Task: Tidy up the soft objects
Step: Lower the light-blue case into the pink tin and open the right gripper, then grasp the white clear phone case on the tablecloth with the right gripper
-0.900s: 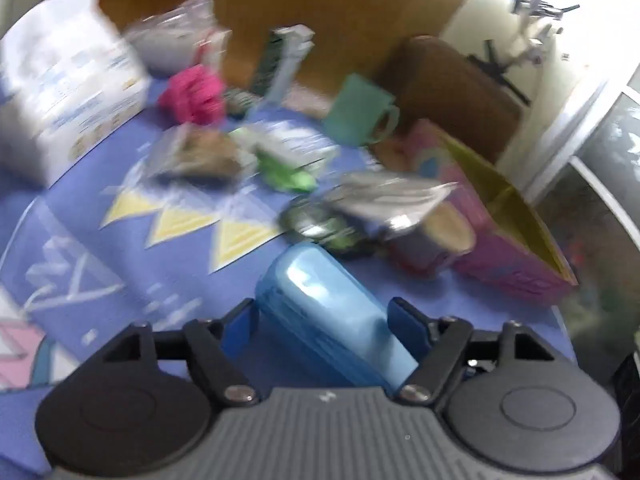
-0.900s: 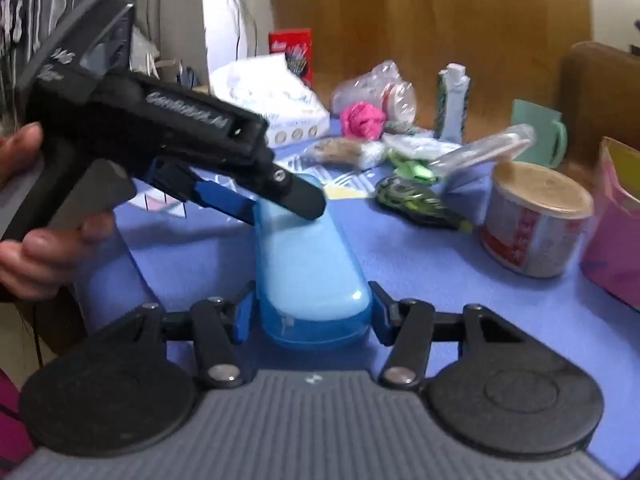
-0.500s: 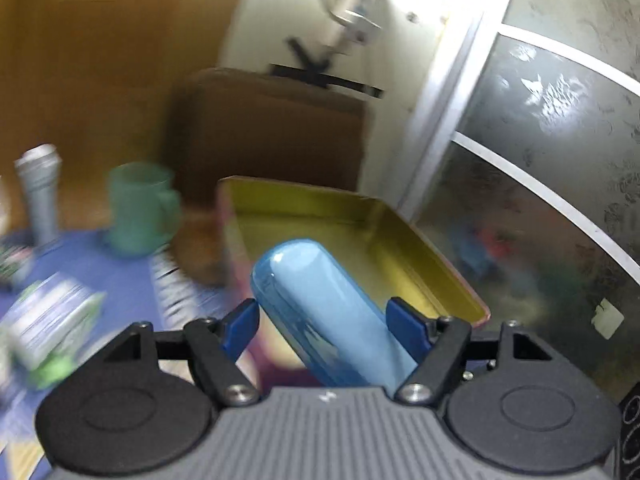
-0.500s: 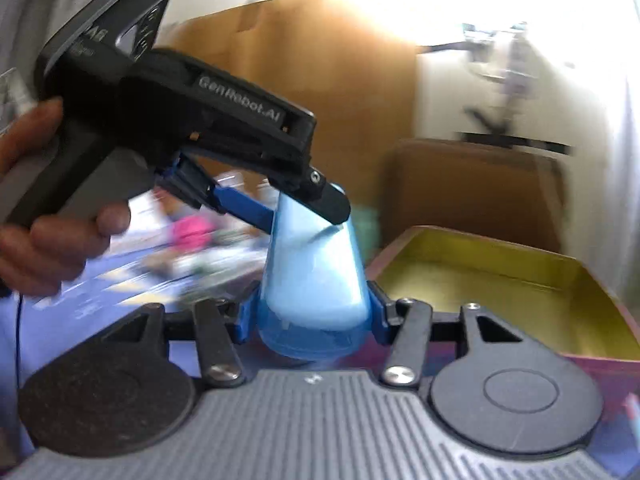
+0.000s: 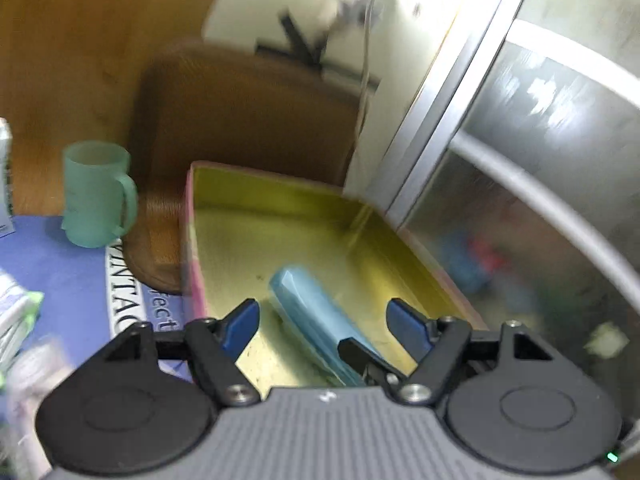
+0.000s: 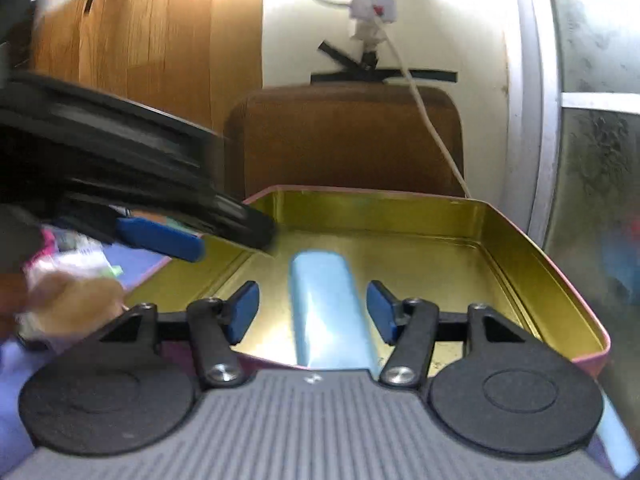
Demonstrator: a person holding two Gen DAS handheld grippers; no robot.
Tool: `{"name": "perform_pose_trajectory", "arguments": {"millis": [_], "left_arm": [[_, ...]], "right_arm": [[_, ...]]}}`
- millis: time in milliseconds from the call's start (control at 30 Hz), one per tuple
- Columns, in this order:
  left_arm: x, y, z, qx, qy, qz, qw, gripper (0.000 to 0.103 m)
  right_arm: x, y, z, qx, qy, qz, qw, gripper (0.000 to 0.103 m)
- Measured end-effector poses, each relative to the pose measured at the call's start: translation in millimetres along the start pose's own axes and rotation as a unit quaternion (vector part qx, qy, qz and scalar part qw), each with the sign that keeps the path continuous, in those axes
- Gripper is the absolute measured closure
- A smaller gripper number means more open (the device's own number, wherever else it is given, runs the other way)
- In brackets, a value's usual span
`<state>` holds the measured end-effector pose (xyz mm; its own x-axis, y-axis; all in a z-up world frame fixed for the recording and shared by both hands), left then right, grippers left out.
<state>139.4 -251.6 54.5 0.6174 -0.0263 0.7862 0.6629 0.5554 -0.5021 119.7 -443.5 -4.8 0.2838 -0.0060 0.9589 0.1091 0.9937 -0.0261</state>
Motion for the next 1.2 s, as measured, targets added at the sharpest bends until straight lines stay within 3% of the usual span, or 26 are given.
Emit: {"name": "perform_pose_trajectory", "arguments": {"millis": [67,100,200,300,467,700,733,767,867,967,1067,1133,1200], "left_arm": [[-1,10,45,0.002,-0.039,0.001,0.9993,0.027],[-3,19,68,0.017,-0.055,0.0,0.9984,0.027],[-23,57,130,0.085,-0.083,0.019,0.9927,0.027],[-49,98,177,0.152,-0.09,0.057,0.9826,0.027],[-88,139,223,0.185,-0.094,0.116,0.9714,0.027],[-115,159,241,0.174,-0.099,0.151,0.9681,0.027],[-116,159,243,0.174,-0.101,0.15,0.9681,0.027],[-116,160,245,0.173,-0.103,0.149,0.9682,0.027],[-118,164,257,0.172,-0.114,0.147,0.9674,0.027],[-121,168,267,0.171,-0.124,0.155,0.9649,0.027],[-126,173,269,0.164,-0.124,0.167,0.9642,0.027],[-130,174,266,0.158,-0.119,0.175,0.9645,0.027],[-132,172,263,0.153,-0.114,0.179,0.9651,0.027]], "right_arm": [[5,-3,4,0.01,-0.001,-0.02,1.0,0.042],[5,1,8,0.057,-0.002,-0.022,0.998,0.043],[14,21,29,0.111,-0.009,-0.028,0.993,0.045],[21,62,49,0.179,-0.004,-0.004,0.984,0.045],[15,138,50,0.266,0.032,0.019,0.963,0.045],[9,168,-1,0.242,0.098,-0.032,0.965,0.047],[2,171,-4,0.233,0.108,-0.038,0.966,0.055],[1,177,-11,0.237,0.124,-0.045,0.963,0.075],[-10,184,5,0.256,0.124,-0.056,0.957,0.085],[-7,210,50,0.276,0.06,0.025,0.959,0.087],[-21,238,99,0.304,0.002,0.131,0.944,0.085],[-43,257,125,0.319,-0.014,0.201,0.926,0.079],[-60,275,144,0.313,-0.022,0.245,0.917,0.061]]}}
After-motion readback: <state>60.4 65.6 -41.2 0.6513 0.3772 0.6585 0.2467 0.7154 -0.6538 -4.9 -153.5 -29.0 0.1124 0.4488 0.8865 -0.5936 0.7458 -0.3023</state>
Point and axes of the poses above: each gripper's, at about its wrist camera, not at the fingertips, and z roughly against the way its jaws point, y to its left, x to its top, the point moved 8 cm from there along -z, roughly the way its jaws point, and after that the axes turned 10 degrees about -x, right-handed, at the moved point
